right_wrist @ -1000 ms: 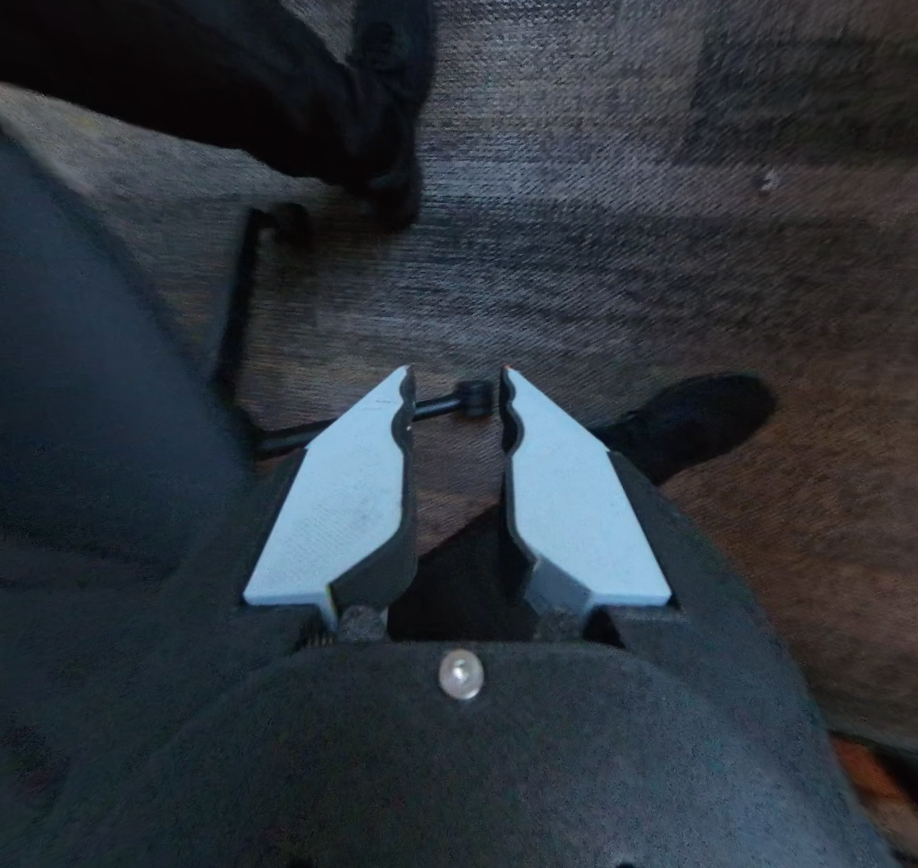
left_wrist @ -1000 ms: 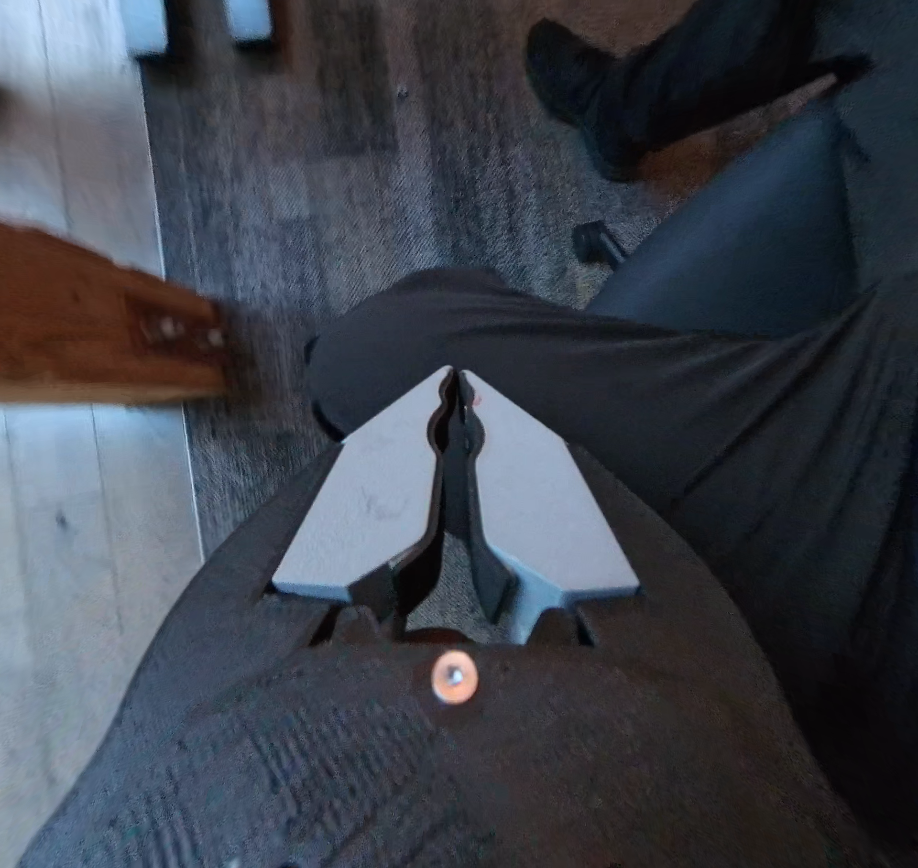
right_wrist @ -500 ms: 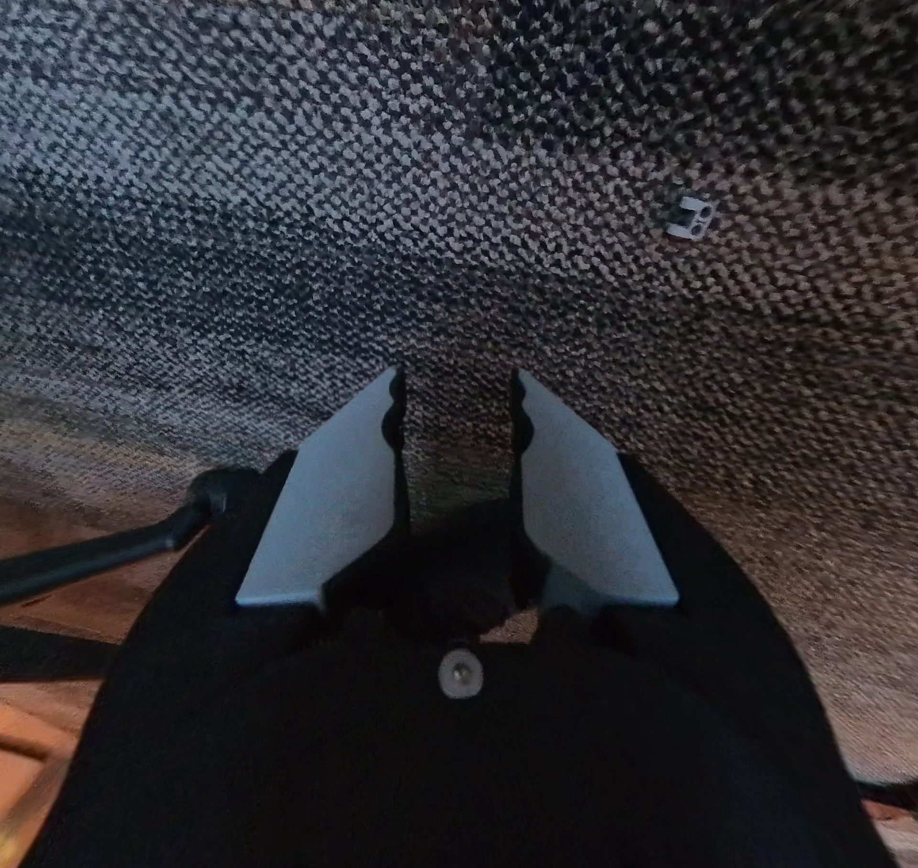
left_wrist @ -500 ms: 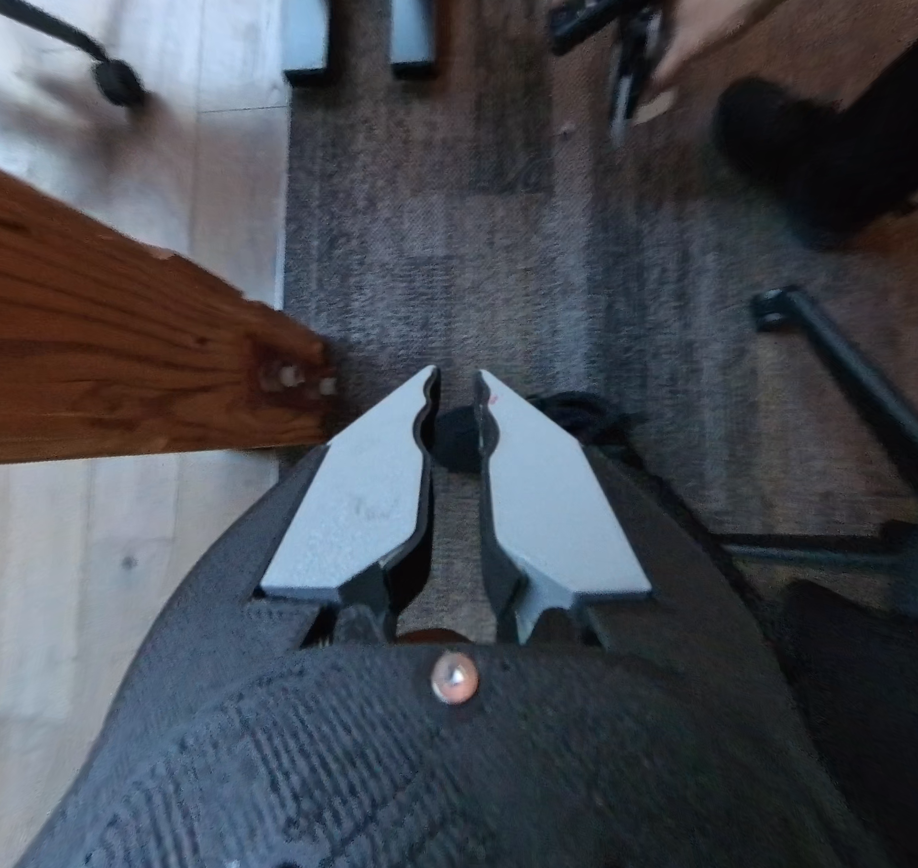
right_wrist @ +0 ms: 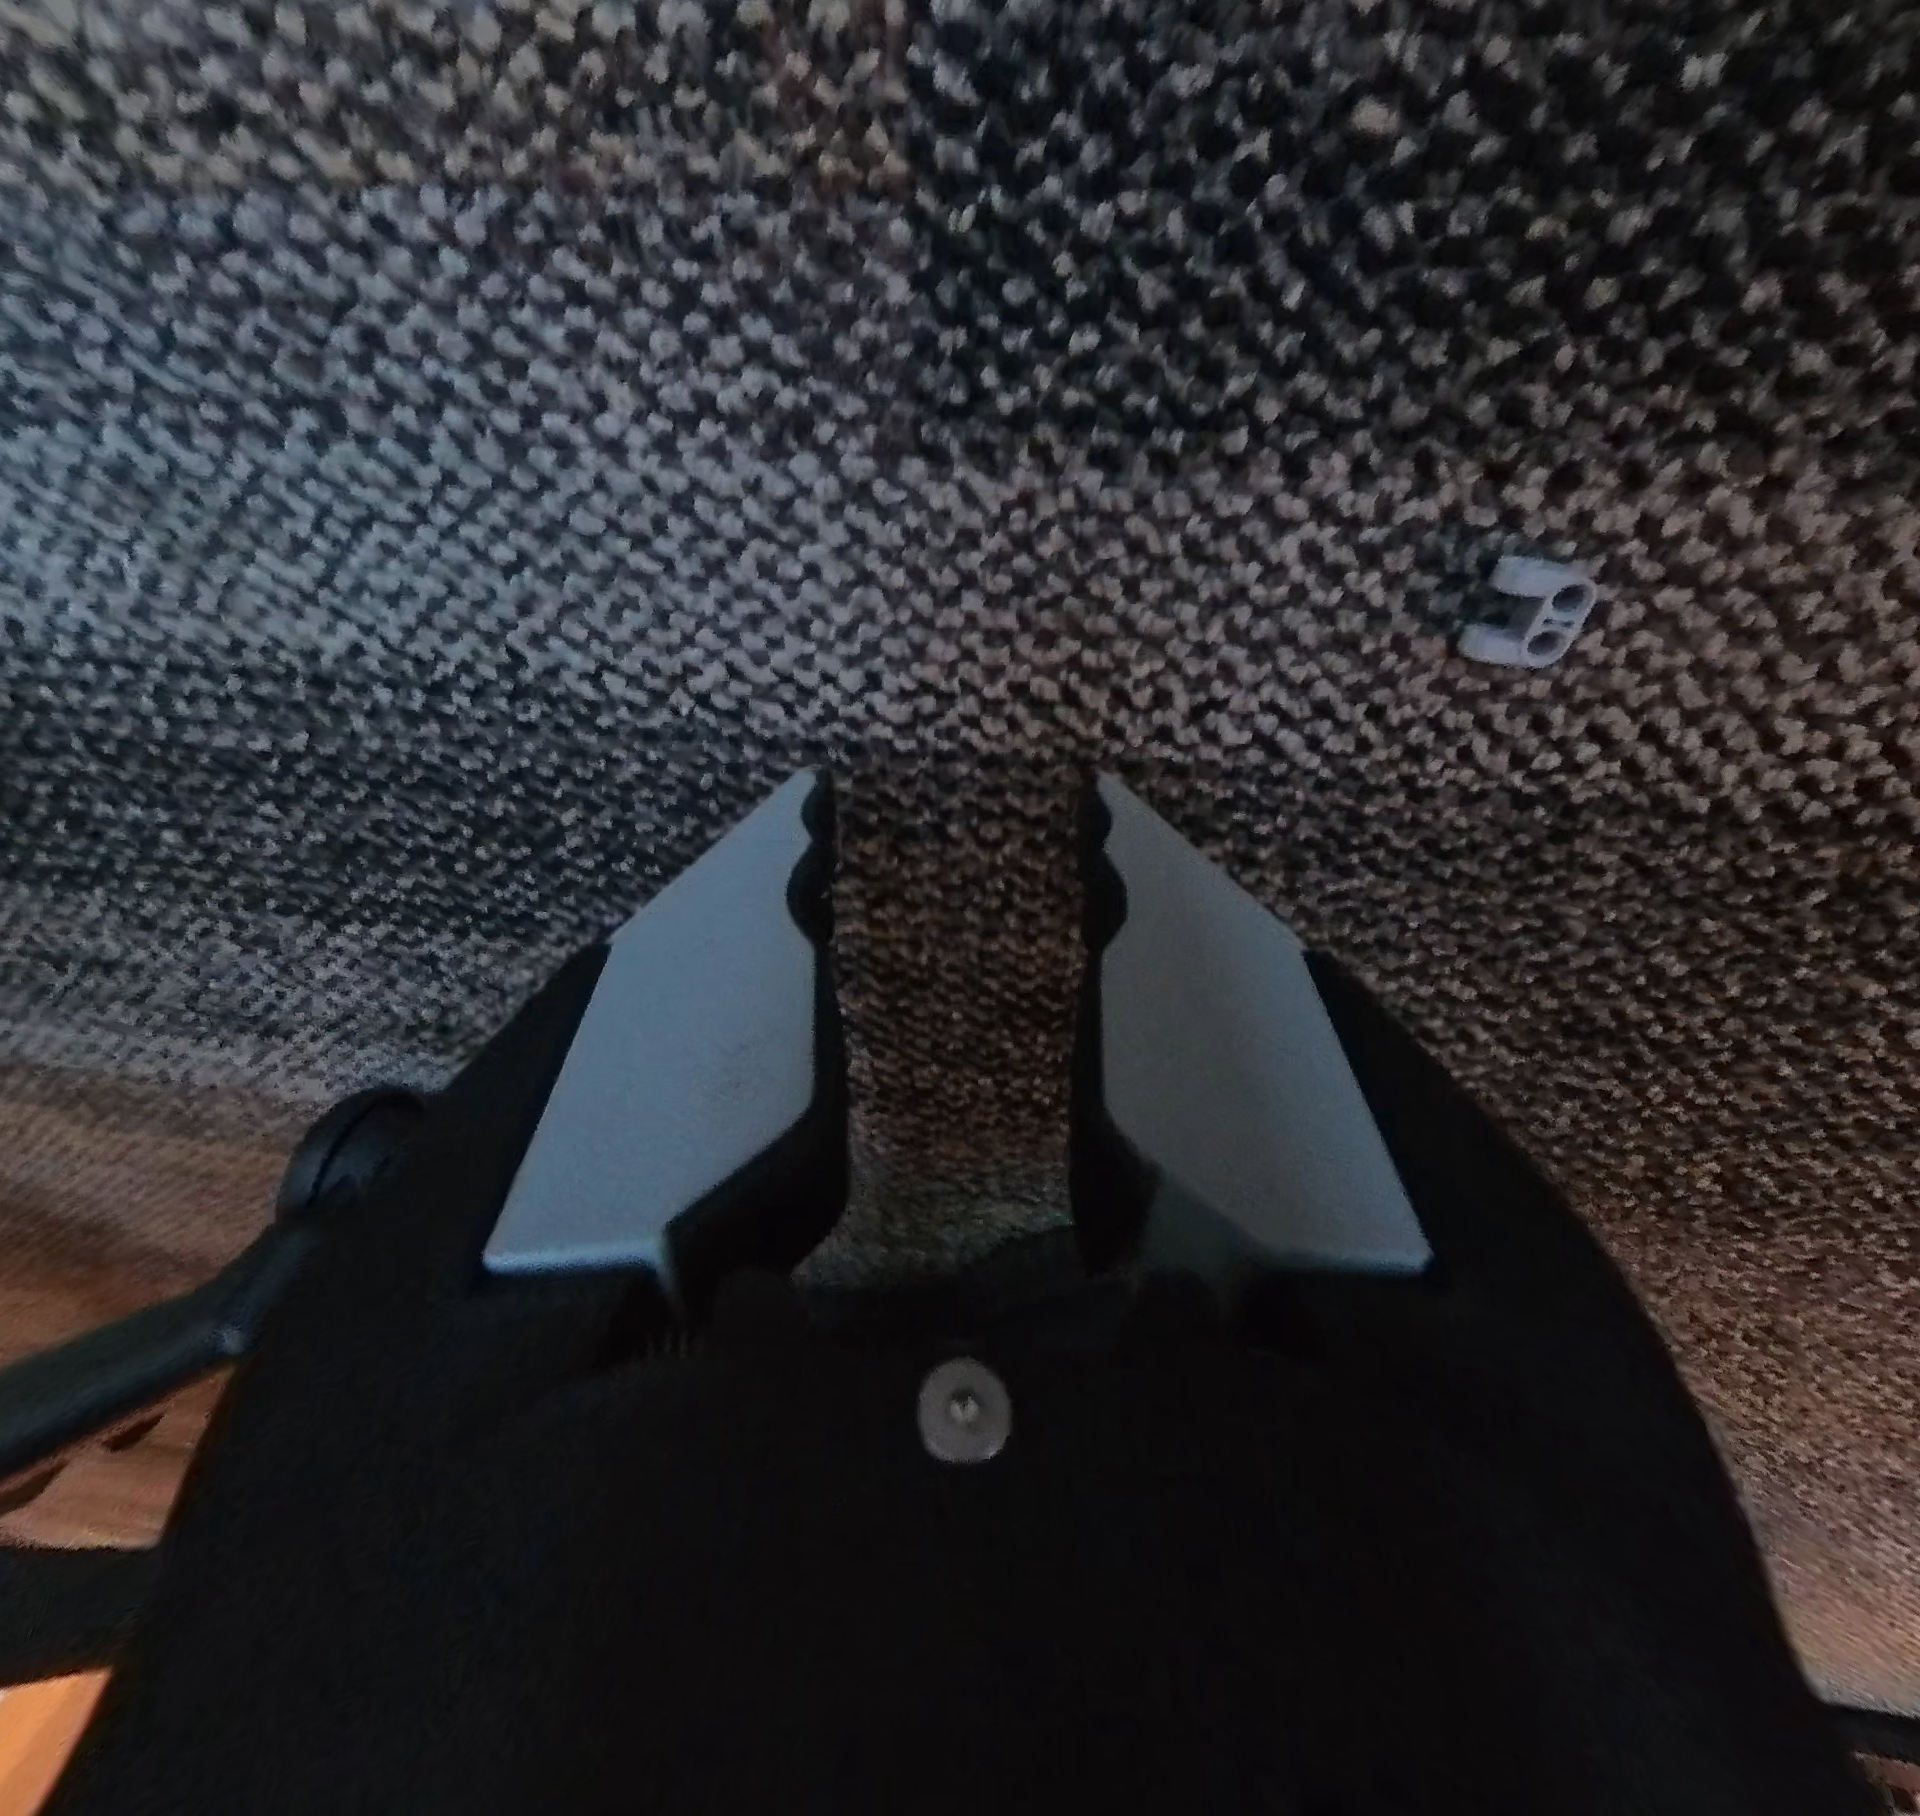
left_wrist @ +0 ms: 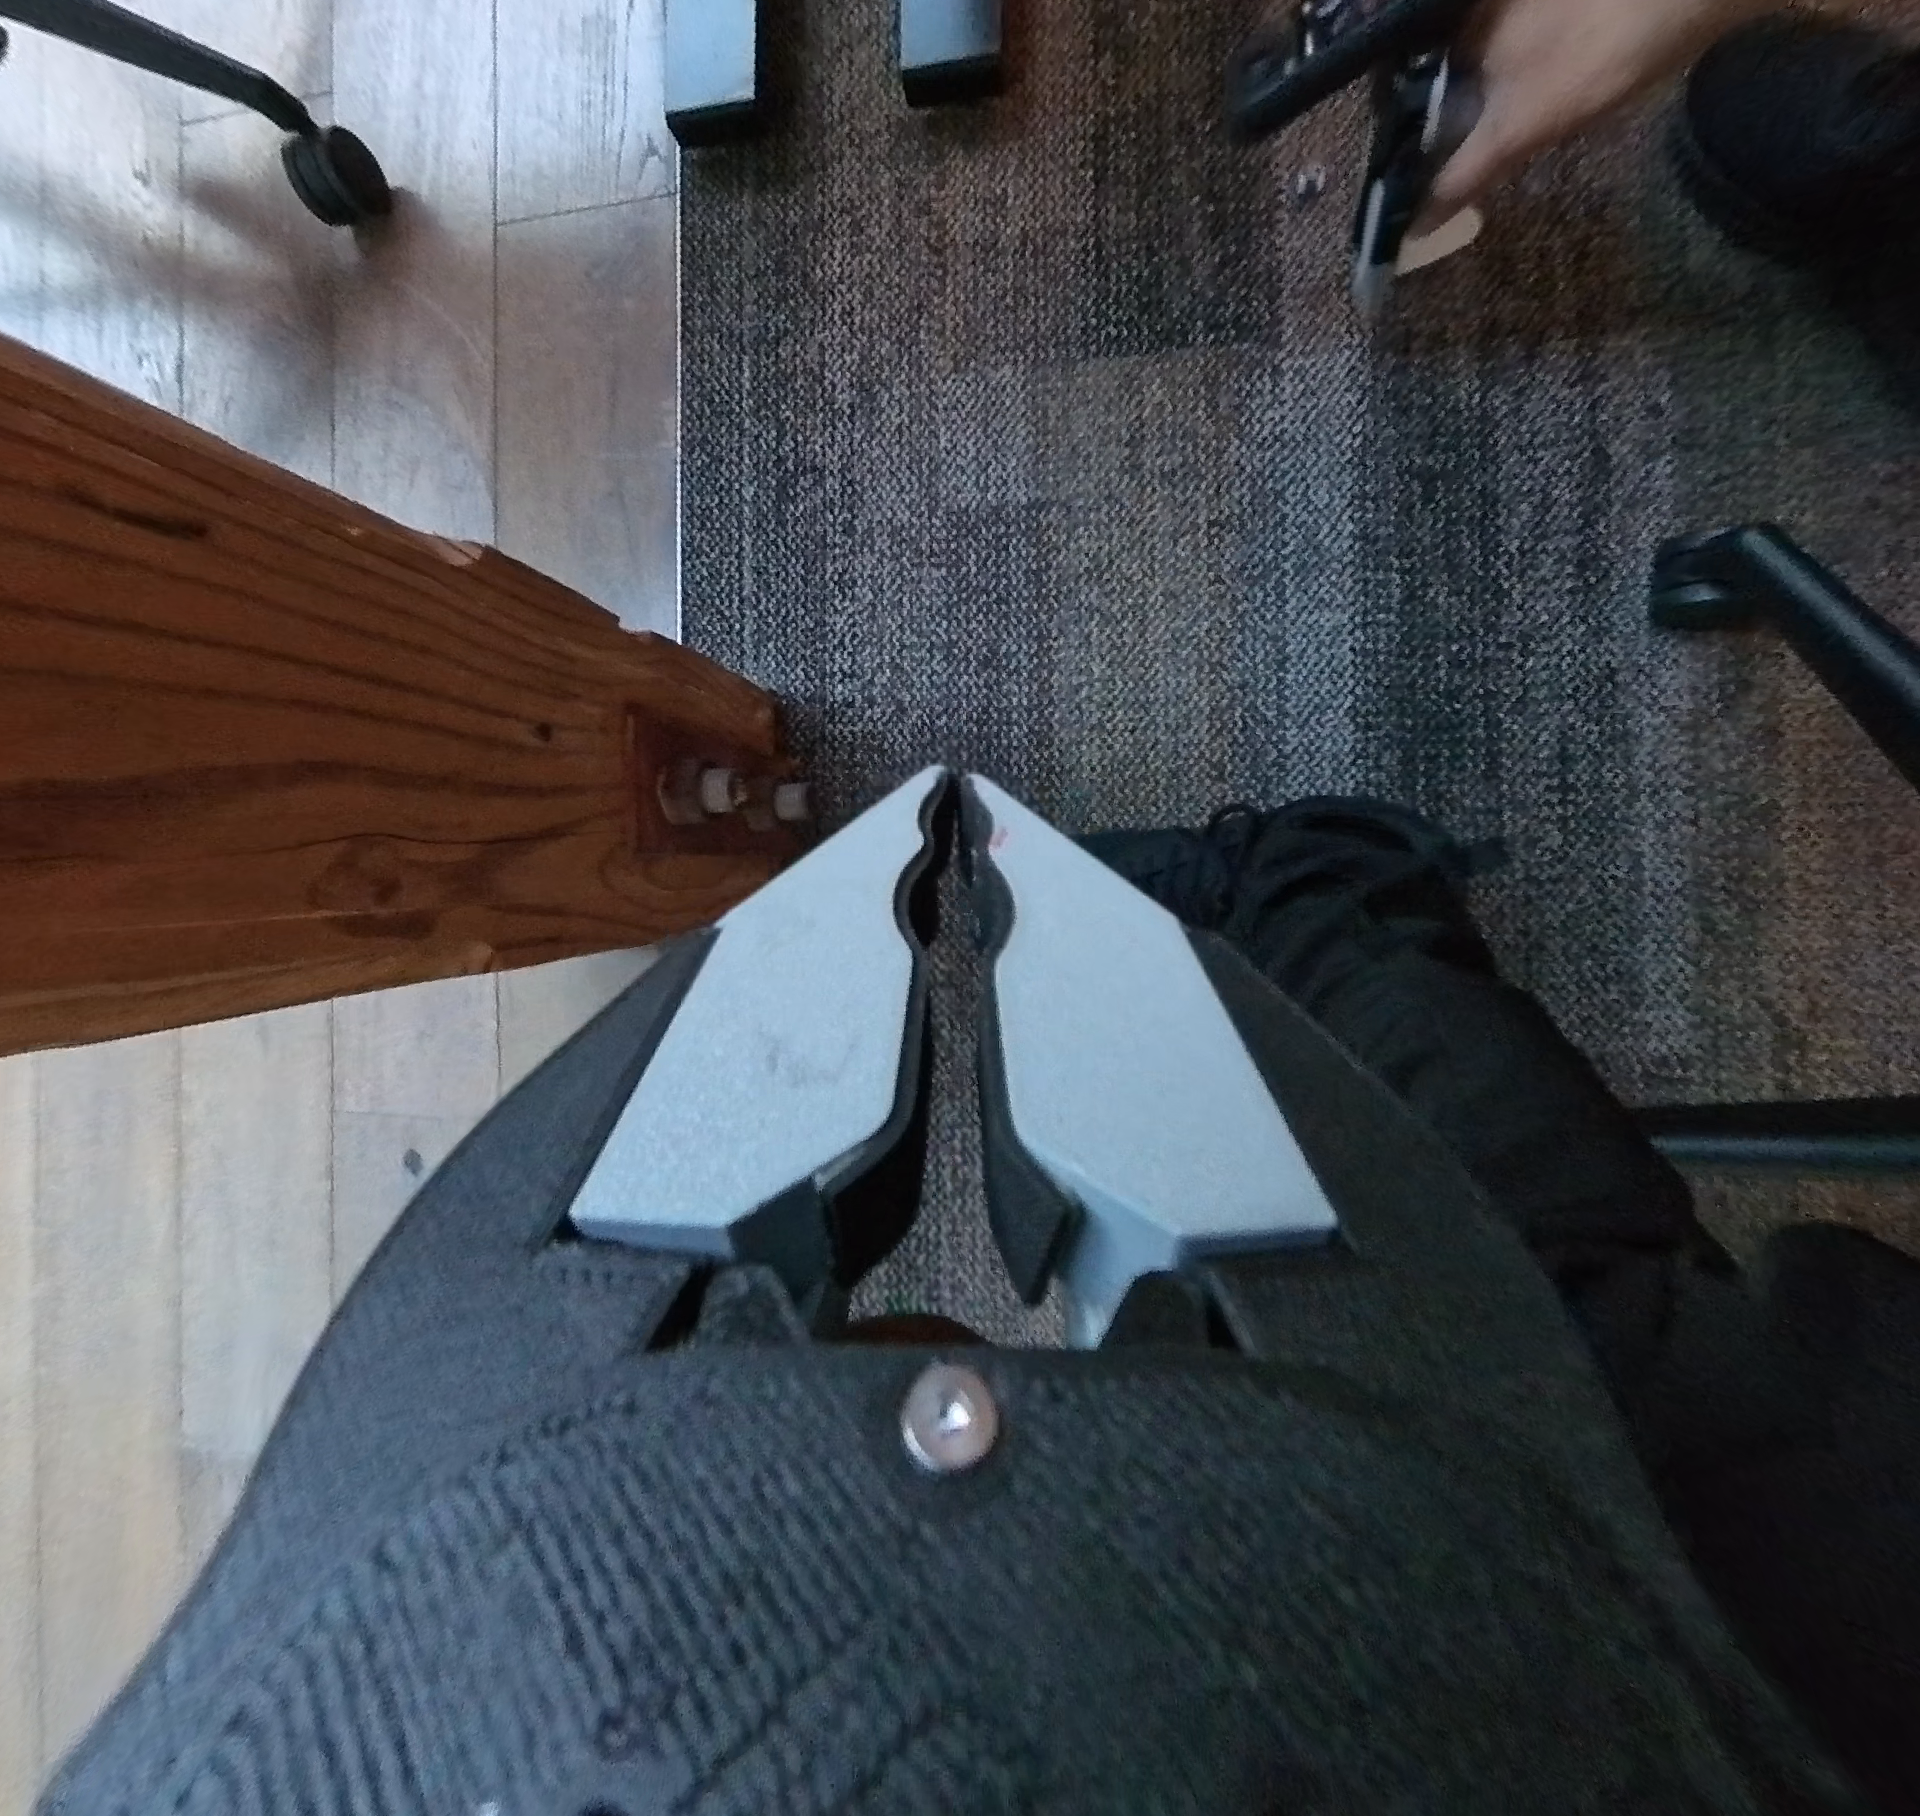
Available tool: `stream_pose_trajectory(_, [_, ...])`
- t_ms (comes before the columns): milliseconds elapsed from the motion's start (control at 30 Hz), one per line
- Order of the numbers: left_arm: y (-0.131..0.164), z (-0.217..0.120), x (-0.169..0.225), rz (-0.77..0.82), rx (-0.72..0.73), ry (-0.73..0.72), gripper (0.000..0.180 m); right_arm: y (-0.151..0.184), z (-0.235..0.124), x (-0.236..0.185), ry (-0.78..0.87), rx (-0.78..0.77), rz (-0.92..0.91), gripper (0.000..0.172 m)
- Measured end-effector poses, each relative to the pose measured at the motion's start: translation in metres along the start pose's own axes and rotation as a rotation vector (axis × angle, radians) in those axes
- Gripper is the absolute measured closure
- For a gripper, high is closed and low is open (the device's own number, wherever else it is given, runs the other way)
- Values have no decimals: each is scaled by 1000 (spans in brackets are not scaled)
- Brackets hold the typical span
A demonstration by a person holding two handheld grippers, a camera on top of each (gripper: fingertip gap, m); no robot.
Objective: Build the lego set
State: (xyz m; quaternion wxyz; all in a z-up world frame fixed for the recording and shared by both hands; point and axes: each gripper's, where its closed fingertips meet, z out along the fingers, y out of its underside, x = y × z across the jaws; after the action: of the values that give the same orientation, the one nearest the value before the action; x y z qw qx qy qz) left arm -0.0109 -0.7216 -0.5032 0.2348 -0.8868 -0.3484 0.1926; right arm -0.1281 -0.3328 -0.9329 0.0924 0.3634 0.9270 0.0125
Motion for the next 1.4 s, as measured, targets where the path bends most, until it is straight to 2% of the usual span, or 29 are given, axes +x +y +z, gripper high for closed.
stream_pose_trajectory(233, [1, 5, 9, 8, -20, 44, 180, -26, 5, 2, 11, 75, 67, 127])
stream_pose_trajectory(367, [-1, 5, 13, 51, -33, 24, 180, -25, 4, -3, 9, 91, 75, 127])
stream_pose_trajectory(600, [-10, 5, 4, 33, -10, -16, 180, -9, 12, -1, 19, 75, 57, 126])
stream_pose_trajectory(733, [-6, 9, -1, 17, -27, -2, 180, -6, 17, 10, 49, 80, 61, 126])
stream_pose_trajectory(933, [-1, 13, -3, 10, -44, 19, 180, -19, 18, 23, 72, 131, 131, 126])
stream_pose_trajectory(1200, [2, 12, -5, -5, -47, 20, 180, -31, 14, 29, 94, 154, 133, 127])
stream_pose_trajectory(1300, [4, 13, -4, -4, -54, 28, 180, -34, 7, 36, 66, 226, 201, 129])
stream_pose_trajectory(1400, [4, 13, -5, -7, -56, 28, 180, -36, -8, 53, 1, 366, 341, 129])
